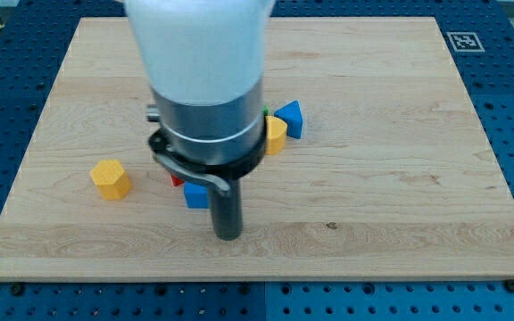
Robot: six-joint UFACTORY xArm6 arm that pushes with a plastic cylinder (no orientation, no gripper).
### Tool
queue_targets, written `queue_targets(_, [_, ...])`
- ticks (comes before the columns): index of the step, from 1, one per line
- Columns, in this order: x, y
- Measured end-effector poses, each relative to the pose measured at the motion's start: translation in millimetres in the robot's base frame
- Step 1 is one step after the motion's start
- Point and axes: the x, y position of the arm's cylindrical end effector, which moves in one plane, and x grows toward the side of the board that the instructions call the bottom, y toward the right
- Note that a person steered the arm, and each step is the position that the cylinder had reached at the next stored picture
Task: Move t he blue cube below the red star
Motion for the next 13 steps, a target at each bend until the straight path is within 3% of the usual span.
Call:
queue_targets(2, [-61, 7])
queue_targets(7, [-64, -90])
queue_targets(11, [-64, -136])
queue_targets(13, [-82, -179])
